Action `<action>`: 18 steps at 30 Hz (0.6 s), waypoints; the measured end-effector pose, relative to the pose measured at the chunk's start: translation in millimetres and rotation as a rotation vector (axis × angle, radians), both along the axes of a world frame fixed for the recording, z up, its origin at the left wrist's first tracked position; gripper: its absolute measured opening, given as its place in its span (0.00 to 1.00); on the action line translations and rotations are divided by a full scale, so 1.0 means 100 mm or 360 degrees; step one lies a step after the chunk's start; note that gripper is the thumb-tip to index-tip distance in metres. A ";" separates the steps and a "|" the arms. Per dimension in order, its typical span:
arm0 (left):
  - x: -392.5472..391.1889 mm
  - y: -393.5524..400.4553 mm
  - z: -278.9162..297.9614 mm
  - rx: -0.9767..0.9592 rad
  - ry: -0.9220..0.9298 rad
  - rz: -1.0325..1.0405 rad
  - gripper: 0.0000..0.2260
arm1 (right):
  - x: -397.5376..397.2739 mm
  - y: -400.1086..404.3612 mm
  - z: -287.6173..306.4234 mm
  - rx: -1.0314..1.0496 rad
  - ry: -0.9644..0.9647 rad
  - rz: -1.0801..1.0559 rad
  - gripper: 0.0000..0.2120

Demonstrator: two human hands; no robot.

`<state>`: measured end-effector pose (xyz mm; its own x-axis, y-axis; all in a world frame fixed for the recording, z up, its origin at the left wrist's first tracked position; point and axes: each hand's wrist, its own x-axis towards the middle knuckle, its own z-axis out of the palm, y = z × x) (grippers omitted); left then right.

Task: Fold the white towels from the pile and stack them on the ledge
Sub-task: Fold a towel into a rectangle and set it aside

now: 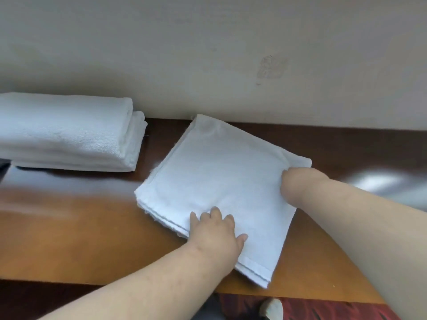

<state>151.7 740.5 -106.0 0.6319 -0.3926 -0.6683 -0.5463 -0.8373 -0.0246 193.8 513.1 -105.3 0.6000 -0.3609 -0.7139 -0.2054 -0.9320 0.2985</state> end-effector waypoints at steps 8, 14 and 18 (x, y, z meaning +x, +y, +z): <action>-0.08 -0.08 -0.20 -0.0013 -0.0201 0.0073 0.26 | -1.12 0.19 0.09 0.0151 0.0013 0.0086 0.16; -0.51 0.09 -0.23 -0.0347 -0.0289 0.0048 0.32 | -1.91 0.13 -0.08 0.0536 -0.0679 0.0299 0.23; -0.87 0.41 -0.33 -0.0299 -0.0242 -0.0059 0.30 | -2.27 -0.12 -0.23 0.0727 -0.0612 0.0291 0.38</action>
